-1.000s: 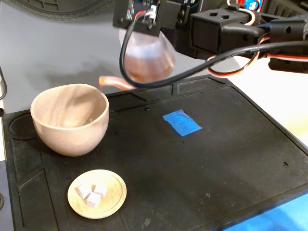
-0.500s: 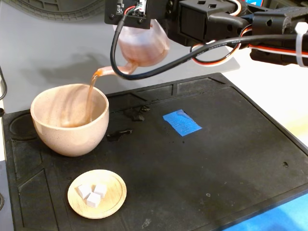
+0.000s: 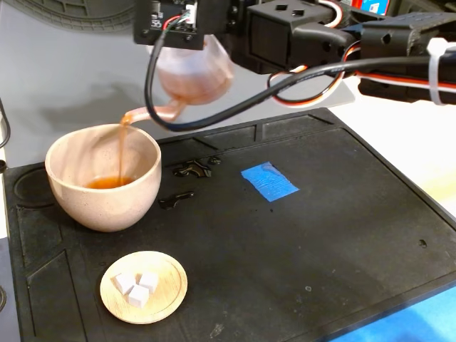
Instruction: Pick up a kettle and pour liquid into a cup.
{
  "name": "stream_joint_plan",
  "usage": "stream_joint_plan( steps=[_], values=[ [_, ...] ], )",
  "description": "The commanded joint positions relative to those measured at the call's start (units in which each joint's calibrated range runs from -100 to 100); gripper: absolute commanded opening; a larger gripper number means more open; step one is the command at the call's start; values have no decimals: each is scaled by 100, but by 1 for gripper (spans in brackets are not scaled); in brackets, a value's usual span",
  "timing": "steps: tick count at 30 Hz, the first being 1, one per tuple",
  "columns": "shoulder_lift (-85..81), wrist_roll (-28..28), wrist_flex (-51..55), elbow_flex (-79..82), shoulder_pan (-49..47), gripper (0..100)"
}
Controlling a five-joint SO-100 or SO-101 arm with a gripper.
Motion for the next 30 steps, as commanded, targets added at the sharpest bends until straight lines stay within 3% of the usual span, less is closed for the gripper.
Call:
stream_joint_plan(
  steps=[1, 30],
  values=[
    [-127, 17, -30, -533, -4, 1],
    [-127, -14, -22, -469, -4, 1]
  ],
)
